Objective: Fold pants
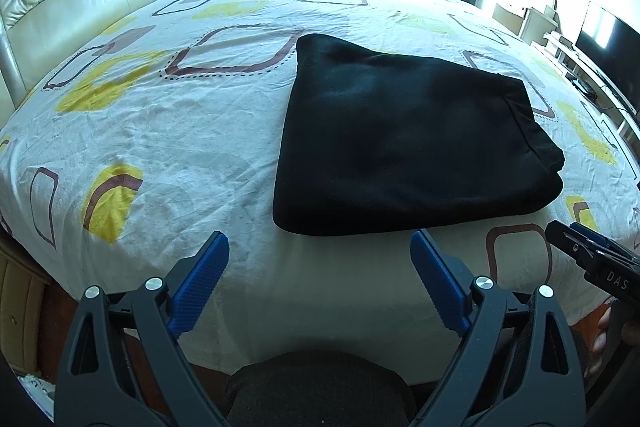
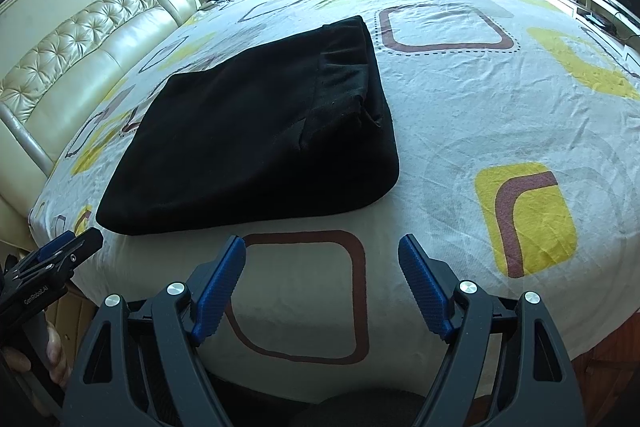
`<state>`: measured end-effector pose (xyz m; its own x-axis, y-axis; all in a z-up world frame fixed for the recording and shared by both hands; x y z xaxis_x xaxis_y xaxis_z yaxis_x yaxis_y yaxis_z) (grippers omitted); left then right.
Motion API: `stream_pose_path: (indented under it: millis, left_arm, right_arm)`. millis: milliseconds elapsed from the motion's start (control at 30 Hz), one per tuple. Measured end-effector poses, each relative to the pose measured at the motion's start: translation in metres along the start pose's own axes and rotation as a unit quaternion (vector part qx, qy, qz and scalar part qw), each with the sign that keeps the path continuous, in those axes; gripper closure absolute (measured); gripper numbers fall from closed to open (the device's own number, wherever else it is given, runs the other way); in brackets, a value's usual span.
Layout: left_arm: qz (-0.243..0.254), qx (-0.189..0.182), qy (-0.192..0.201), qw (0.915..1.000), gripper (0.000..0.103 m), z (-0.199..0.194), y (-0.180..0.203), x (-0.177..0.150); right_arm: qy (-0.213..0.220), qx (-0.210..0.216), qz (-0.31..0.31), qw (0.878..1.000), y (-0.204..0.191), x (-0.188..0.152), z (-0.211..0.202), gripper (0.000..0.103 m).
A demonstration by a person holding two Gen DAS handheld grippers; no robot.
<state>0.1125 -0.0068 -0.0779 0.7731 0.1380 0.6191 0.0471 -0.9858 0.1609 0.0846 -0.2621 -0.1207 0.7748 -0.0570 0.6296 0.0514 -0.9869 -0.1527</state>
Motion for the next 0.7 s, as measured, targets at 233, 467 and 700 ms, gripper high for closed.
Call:
stream_pose_path:
  millis: [233, 467, 700]
  left_arm:
    - [0.0, 0.006, 0.002, 1.0, 0.01, -0.001, 0.0002, 0.0]
    - [0.005, 0.006, 0.009, 0.9999, 0.01, -0.0028, 0.0013, 0.0021]
    - [0.007, 0.003, 0.014, 0.9999, 0.005, -0.0055, 0.0029, 0.0035]
  right_arm:
    - [-0.006, 0.003, -0.002, 1.0, -0.0004, -0.0014, 0.0018, 0.025]
    - [-0.006, 0.003, -0.001, 1.0, -0.0001, -0.0013, 0.002, 0.025]
    - [-0.008, 0.005, -0.002, 1.0, -0.0011, -0.0018, 0.0034, 0.025]
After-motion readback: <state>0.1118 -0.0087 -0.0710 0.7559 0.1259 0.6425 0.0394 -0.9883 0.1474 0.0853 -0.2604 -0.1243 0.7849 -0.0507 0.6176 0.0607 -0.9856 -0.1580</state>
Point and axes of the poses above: each gripper's, at about its wrist camera, not at the fingertips, and z roughly the way its jaws point, y to its right, x to its top, the point moved 8 cm from there along z, roughly the way its jaws point, and after that the axes turned 10 degrees about -z, right-handed, at the moved point
